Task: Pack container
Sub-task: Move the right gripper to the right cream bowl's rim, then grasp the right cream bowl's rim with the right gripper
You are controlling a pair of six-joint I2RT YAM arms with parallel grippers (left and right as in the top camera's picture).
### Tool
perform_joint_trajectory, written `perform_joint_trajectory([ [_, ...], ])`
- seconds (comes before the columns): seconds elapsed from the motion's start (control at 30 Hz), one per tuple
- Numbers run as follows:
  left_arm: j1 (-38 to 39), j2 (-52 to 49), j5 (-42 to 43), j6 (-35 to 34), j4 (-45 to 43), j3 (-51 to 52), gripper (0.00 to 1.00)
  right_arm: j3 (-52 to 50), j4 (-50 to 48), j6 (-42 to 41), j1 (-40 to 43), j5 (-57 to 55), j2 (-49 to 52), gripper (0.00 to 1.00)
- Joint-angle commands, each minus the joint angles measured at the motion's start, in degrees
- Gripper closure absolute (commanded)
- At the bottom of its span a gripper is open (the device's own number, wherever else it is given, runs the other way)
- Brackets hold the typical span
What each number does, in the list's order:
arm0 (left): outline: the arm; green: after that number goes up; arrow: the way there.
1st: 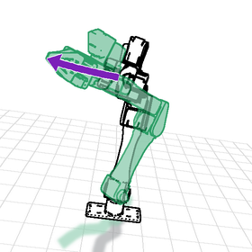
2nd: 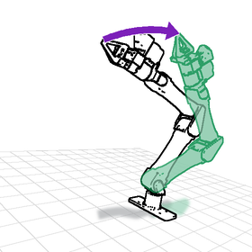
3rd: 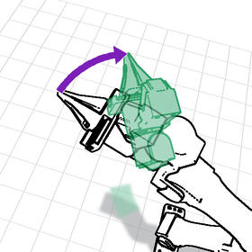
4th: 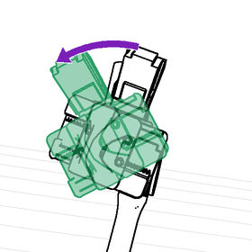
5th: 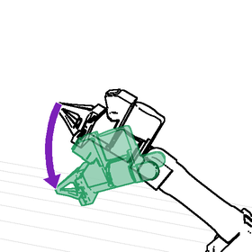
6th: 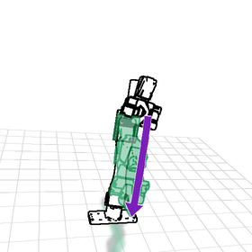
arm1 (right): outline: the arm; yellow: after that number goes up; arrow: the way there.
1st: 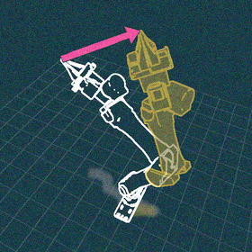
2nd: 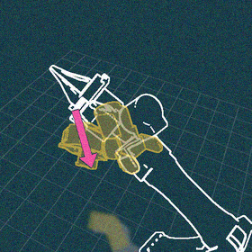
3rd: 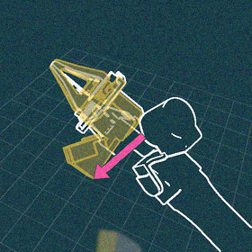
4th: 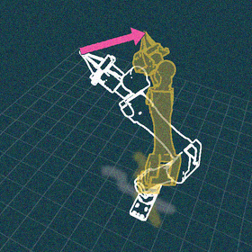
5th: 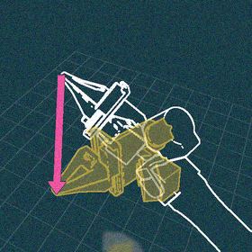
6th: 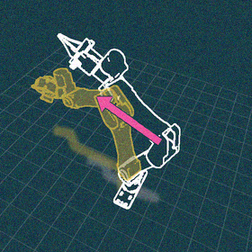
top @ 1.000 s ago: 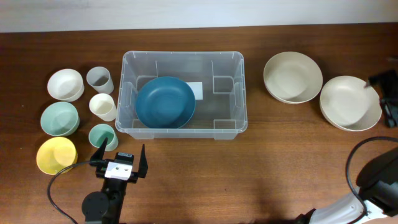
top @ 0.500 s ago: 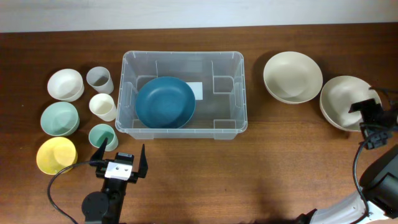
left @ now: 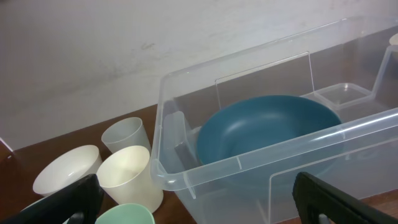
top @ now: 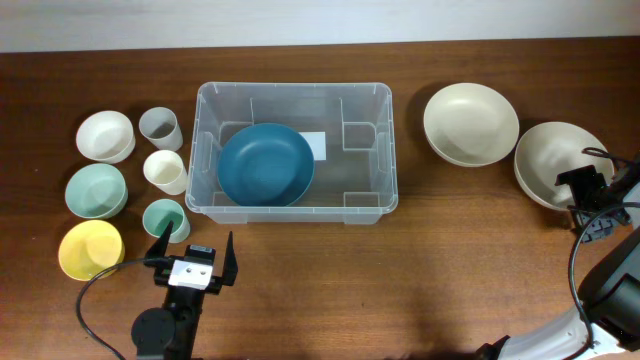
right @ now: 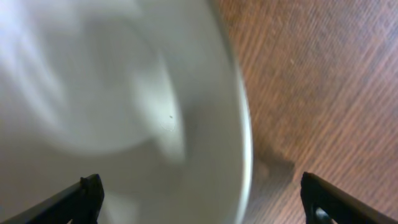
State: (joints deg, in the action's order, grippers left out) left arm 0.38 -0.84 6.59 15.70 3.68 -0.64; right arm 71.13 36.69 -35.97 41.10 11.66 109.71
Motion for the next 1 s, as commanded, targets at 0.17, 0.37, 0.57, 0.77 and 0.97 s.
perform_joint_trajectory([
  [0.17,-0.35,0.39,-0.39,0.87,0.33,0.11,0.00,-0.48,-1.90,0.11,-0.20,-0.35,3.87,0.21],
  [0.37,-0.33,0.39,-0.39,0.87,0.33,0.11,0.00,-0.46,-2.05,0.09,-0.20,-1.22,5.01,0.42],
  [0.57,-0.35,0.39,-0.39,0.87,0.33,0.11,0.00,-0.44,-1.62,-1.64,1.07,-1.77,5.01,0.65],
  [0.77,-0.33,0.39,-0.39,0.87,0.33,0.11,0.00,-0.28,-0.61,-1.86,5.29,-1.79,4.96,0.91],
  [0.97,-0.35,0.39,-0.39,0.87,0.33,0.11,0.00,3.93,4.98,-0.17,11.58,-0.44,4.79,0.96],
])
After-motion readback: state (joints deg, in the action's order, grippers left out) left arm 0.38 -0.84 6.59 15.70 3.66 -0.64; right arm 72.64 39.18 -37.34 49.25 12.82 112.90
